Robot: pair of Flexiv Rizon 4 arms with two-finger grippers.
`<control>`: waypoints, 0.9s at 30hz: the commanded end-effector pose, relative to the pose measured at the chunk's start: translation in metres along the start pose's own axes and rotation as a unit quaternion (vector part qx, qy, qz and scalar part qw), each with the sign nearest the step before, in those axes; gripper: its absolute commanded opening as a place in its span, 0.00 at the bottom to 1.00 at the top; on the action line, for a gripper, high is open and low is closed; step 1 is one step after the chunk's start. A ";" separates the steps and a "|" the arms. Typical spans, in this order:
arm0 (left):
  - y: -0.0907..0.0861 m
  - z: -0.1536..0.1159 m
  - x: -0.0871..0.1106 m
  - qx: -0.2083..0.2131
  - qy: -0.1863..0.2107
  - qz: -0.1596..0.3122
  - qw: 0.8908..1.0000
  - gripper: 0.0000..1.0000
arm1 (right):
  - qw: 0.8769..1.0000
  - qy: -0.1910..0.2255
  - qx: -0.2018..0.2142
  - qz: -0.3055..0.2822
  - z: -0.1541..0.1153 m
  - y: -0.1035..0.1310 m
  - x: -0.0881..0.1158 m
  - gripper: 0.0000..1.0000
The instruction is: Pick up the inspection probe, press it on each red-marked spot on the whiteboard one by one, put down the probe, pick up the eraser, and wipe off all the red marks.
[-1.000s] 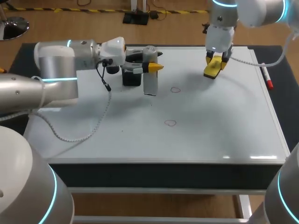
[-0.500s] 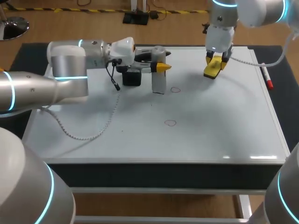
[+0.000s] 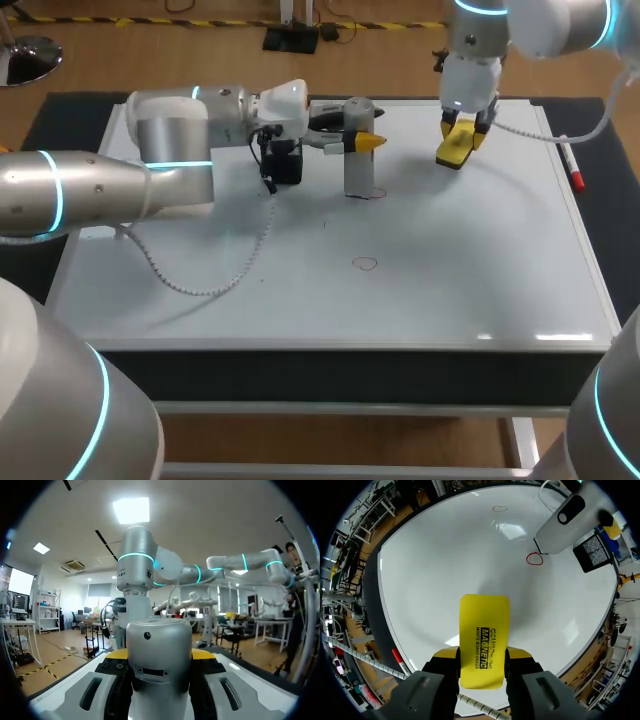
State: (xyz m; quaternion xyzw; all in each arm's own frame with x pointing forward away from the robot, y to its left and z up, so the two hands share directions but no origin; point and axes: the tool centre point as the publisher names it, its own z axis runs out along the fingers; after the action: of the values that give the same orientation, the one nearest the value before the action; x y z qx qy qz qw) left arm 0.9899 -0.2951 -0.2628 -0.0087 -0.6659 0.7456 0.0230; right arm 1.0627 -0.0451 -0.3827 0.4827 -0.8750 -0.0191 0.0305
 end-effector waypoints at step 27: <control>0.011 0.028 0.001 -0.015 -0.069 0.004 0.997 0.00 | 1.000 0.001 0.001 -0.001 -0.001 -0.001 0.001 0.00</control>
State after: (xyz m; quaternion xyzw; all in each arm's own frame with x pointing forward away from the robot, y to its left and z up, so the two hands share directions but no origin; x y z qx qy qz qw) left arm 0.9873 -0.3227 -0.2697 0.0392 -0.6786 0.7331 -0.0247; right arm 1.0627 -0.0451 -0.3827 0.4827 -0.8750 -0.0191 0.0304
